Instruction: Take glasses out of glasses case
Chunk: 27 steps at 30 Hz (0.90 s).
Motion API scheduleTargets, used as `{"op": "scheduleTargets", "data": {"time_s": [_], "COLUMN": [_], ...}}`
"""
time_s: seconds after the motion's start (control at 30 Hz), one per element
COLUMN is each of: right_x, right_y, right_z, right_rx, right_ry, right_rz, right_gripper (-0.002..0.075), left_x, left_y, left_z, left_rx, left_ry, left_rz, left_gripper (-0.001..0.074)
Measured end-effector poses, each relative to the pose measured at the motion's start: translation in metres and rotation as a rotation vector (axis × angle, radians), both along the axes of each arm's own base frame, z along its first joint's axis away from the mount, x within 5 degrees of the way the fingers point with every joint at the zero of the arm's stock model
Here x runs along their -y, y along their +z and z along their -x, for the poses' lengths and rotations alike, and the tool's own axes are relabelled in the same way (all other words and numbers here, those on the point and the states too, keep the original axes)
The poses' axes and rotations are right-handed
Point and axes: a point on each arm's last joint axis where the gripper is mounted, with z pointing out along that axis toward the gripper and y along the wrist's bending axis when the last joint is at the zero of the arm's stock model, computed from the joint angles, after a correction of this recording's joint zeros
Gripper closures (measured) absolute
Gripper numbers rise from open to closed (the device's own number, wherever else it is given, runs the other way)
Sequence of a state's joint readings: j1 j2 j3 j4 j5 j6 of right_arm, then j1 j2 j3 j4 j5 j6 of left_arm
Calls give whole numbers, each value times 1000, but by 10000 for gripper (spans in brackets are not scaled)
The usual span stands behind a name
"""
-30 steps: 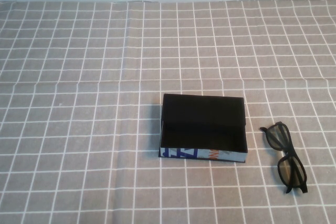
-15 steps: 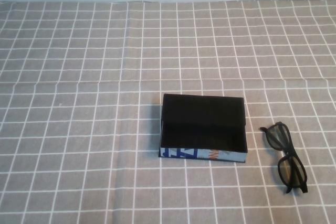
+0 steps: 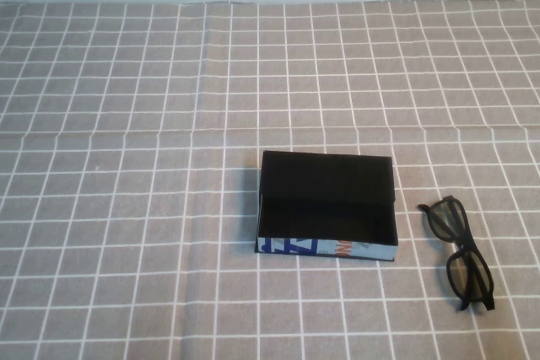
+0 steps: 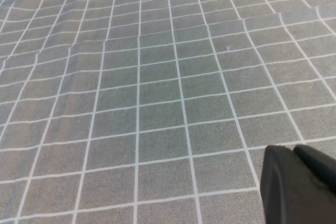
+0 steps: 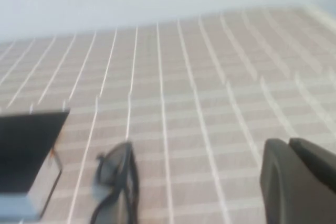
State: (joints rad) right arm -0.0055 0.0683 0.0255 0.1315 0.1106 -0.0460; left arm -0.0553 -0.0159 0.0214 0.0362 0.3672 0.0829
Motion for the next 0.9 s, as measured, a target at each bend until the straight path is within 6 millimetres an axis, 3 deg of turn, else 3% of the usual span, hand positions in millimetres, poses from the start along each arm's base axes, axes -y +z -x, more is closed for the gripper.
{"op": "scheduleTargets", "data": {"time_s": [0.27,0.9], "right_x": [-4,-4], "right_y": [-17,-17], "right_z": [5,5], "right_rx": [-178,-183], "right_ry": [20,20], "right_rz": [-102,-108], "right_gripper": [743,743], "left_x": [0,0], "left_y": [0,0], "left_z": [0,0], "left_rx": [0,0], "left_ry": [0,0], "left_rz": [0,0], "left_gripper": [739,740]}}
